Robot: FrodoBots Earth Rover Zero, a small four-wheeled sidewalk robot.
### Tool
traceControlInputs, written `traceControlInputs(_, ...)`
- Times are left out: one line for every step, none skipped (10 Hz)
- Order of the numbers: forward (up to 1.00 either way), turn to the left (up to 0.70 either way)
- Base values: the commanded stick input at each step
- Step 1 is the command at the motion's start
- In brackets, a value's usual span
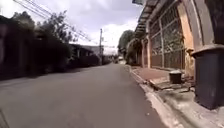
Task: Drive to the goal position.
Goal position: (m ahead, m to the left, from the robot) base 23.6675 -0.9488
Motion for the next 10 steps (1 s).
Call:
traceControlInputs(0.7, 0.01)
traceControlInputs(0.7, 0.01)
traceControlInputs(0.7, 0.01)
traceControlInputs(0.7, 0.01)
traceControlInputs(0.7, 0.01)
traceControlInputs(0.7, 0.02)
traceControlInputs(0.7, 0.03)
traceControlInputs(0.7, 0.01)
traceControlInputs(0.7, 0.01)
traceControlInputs(0.7, 0.01)
